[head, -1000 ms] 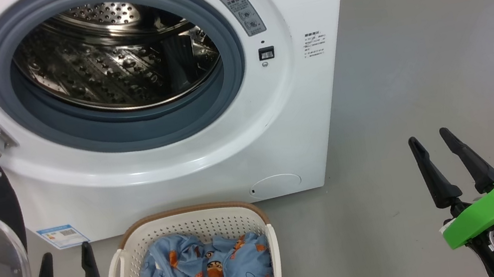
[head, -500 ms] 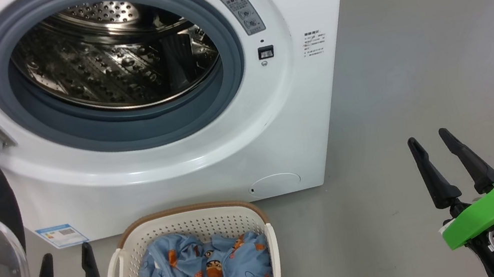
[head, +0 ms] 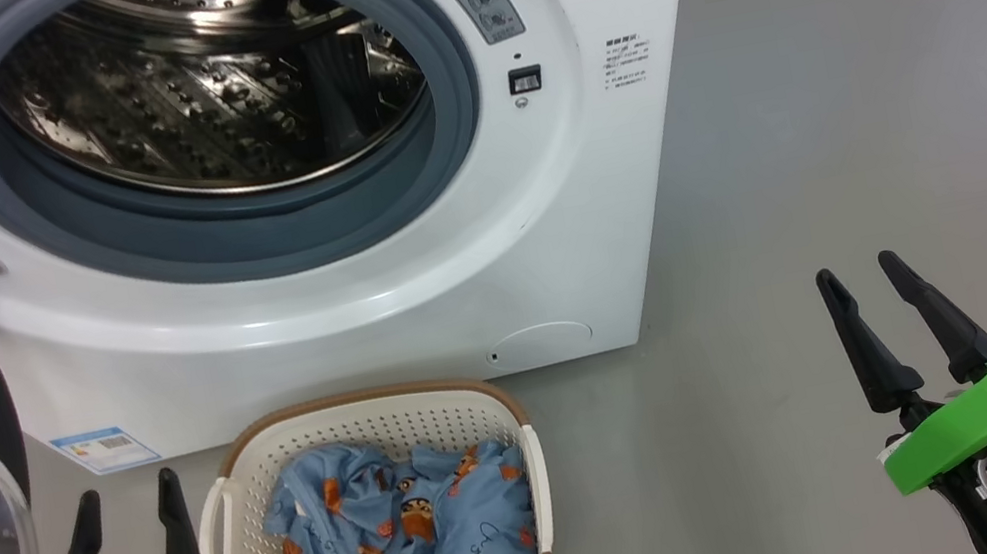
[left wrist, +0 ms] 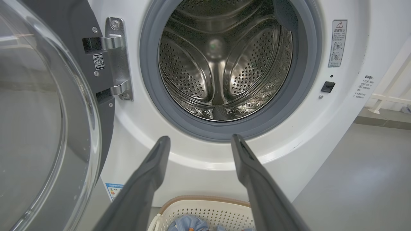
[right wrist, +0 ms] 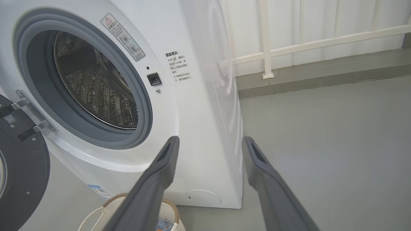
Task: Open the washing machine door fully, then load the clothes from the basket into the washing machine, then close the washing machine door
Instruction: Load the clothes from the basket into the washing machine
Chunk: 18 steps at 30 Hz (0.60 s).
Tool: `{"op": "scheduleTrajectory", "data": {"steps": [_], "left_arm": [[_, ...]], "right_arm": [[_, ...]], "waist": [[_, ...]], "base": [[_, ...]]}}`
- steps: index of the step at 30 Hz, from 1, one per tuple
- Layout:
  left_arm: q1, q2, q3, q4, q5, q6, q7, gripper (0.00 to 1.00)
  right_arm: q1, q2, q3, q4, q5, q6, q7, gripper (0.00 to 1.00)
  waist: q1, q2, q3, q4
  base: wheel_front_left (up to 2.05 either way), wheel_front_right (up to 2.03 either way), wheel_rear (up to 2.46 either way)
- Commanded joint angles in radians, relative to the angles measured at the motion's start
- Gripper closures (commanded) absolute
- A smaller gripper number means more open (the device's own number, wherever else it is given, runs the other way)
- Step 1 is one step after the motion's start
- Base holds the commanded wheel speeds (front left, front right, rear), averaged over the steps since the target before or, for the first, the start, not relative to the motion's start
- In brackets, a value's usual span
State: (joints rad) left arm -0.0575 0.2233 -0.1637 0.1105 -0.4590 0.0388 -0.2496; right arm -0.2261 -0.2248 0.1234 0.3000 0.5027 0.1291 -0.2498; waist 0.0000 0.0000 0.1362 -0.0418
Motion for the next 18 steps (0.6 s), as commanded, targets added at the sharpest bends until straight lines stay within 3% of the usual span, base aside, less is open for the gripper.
{"op": "scheduleTrajectory", "data": {"steps": [1, 18], "left_arm": [[-0.048, 0.027, 0.033, -0.018, 0.009, -0.001, -0.012, 0.0], [-0.117, 0.035, 0.008, 0.005, 0.019, -0.01, -0.007, 0.0]], "right_arm": [[-0.025, -0.005, 0.02, -0.028, -0.004, 0.002, -0.012, 0.0], [-0.063, 0.001, 0.009, -0.046, -0.004, 0.002, -0.012, 0.0]], "waist": [[0.0, 0.0, 0.014, -0.003], [0.0, 0.0, 0.14, -0.028]], "base": [[0.0, 0.0, 0.0], [0.0, 0.0, 0.0]]}}
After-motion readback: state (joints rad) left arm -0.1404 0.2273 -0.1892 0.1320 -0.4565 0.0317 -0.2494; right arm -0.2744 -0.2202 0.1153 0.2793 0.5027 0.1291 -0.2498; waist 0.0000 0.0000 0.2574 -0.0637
